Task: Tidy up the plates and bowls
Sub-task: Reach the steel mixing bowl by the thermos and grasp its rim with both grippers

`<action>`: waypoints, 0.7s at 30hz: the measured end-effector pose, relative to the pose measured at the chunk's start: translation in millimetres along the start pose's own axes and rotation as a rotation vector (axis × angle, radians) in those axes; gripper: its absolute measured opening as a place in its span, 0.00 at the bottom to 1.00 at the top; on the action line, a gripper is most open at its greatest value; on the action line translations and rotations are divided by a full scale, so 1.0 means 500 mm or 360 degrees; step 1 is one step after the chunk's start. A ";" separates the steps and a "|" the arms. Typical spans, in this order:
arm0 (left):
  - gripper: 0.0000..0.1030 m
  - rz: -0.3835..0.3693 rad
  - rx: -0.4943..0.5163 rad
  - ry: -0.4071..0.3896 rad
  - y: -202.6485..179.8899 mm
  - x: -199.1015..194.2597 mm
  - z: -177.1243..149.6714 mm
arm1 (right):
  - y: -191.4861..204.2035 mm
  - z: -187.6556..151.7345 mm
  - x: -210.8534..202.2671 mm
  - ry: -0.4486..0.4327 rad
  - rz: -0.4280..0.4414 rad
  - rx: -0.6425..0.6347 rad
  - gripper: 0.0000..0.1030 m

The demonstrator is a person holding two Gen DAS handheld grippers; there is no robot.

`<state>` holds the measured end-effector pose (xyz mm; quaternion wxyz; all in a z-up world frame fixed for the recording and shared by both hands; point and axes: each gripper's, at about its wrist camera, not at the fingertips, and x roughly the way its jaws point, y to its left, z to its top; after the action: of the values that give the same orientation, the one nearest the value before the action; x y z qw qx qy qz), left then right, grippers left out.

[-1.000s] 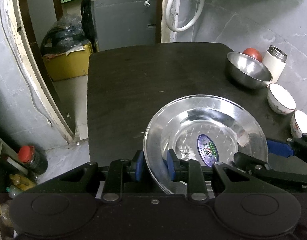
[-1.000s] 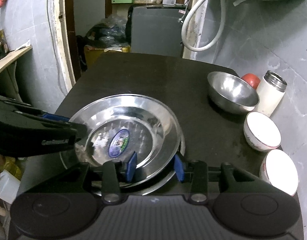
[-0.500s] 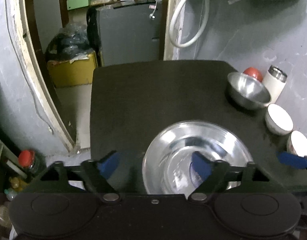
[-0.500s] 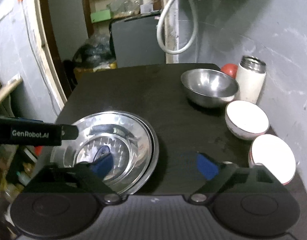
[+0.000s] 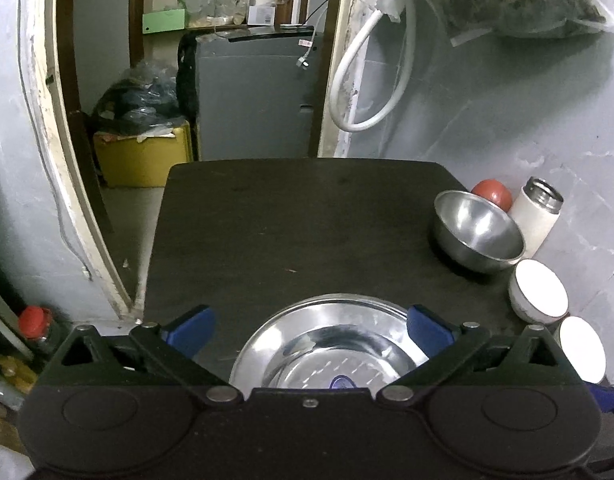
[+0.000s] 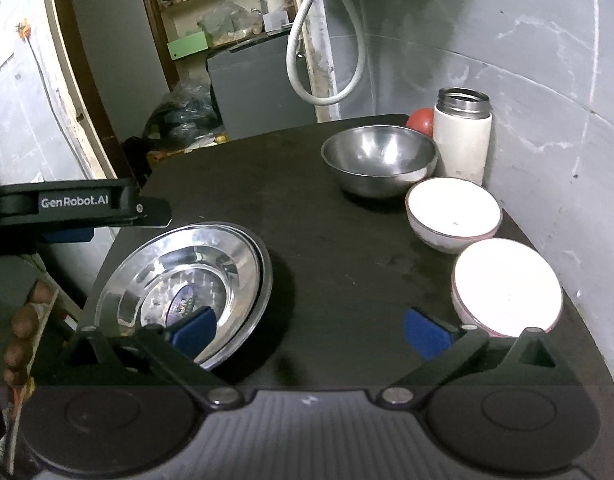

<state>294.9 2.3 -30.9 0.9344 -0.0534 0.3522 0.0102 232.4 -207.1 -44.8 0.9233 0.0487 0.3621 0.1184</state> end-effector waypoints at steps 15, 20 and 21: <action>0.99 0.0238 0.0009 0.0006 -0.004 -0.063 -0.022 | -0.061 -0.036 -0.027 -0.0009 0.0181 -0.0012 1.00; 0.99 0.0292 0.0051 -0.0024 -0.031 -0.067 -0.021 | -0.072 -0.027 -0.026 -0.0022 0.0213 -0.0043 1.00; 0.99 0.0302 0.0067 -0.0029 -0.038 -0.065 -0.022 | -0.074 -0.025 -0.024 -0.0023 0.0212 -0.0049 1.00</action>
<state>264.4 -17.2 -15.8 0.9333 -0.0002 0.3471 0.0917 222.1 -246.1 -52.8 0.9166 0.0595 0.3494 0.1848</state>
